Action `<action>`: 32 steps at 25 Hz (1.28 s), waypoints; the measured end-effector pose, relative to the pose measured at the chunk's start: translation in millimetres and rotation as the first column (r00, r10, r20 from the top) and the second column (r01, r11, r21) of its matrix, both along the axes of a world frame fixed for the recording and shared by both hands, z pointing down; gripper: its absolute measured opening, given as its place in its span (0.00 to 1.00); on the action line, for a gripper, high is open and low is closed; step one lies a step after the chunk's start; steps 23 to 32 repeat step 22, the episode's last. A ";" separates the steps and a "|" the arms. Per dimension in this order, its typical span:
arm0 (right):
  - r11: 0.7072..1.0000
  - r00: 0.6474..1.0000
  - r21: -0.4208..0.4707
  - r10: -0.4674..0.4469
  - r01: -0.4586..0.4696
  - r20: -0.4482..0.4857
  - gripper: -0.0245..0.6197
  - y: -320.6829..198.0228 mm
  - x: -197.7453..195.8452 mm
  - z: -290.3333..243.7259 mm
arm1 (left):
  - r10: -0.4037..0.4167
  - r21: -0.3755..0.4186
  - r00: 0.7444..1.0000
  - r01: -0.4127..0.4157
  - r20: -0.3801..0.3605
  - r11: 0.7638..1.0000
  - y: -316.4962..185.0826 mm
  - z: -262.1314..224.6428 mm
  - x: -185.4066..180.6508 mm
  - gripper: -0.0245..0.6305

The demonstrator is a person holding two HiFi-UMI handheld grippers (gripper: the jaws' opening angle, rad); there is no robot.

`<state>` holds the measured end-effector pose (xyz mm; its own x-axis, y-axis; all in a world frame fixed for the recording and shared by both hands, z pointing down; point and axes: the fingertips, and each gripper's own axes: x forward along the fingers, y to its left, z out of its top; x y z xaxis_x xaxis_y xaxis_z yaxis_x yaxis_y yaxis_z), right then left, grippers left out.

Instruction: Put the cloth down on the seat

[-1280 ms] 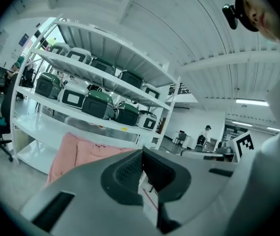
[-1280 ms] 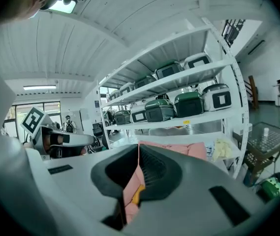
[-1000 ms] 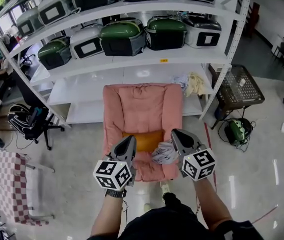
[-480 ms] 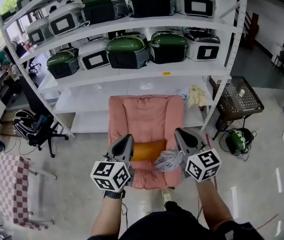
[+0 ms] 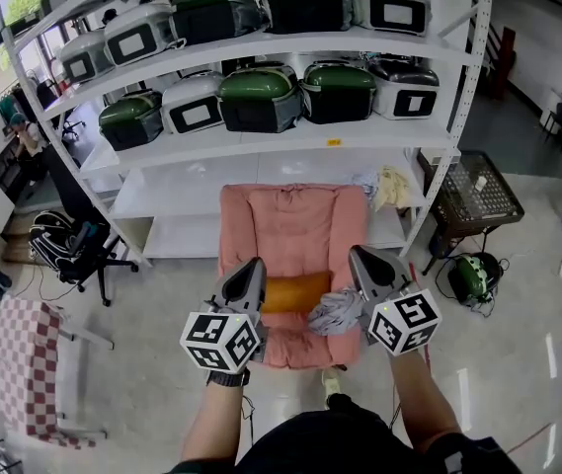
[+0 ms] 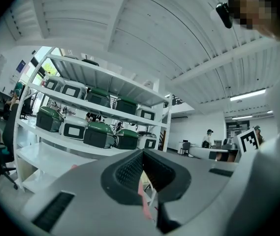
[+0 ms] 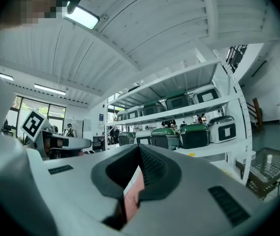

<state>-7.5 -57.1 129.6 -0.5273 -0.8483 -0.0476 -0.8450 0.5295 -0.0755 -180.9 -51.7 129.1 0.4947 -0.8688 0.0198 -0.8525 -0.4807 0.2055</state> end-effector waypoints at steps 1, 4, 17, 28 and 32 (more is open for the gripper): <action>1.000 1.000 -0.001 0.000 0.000 -0.002 0.05 0.7 -0.9 0.7 | -0.001 0.000 1.000 0.001 0.000 1.000 0.7 0.2 -0.8 0.05; 1.000 1.000 -0.006 -0.002 0.002 -0.004 0.05 3.7 -3.2 3.3 | -0.003 0.003 1.000 0.003 0.003 1.000 3.5 0.2 -2.8 0.05; 1.000 1.000 -0.003 -0.002 0.002 -0.003 0.05 7.3 -1.7 3.7 | -0.001 0.009 1.000 0.001 -0.005 1.000 8.0 -2.3 -0.3 0.05; 1.000 1.000 -0.009 -0.001 0.001 -0.003 0.05 6.0 -0.7 5.8 | -0.002 0.007 1.000 0.002 -0.008 1.000 7.5 -2.3 0.5 0.05; 1.000 1.000 -0.009 -0.001 0.001 -0.003 0.05 6.0 -0.7 5.8 | -0.002 0.007 1.000 0.002 -0.008 1.000 7.5 -2.3 0.5 0.05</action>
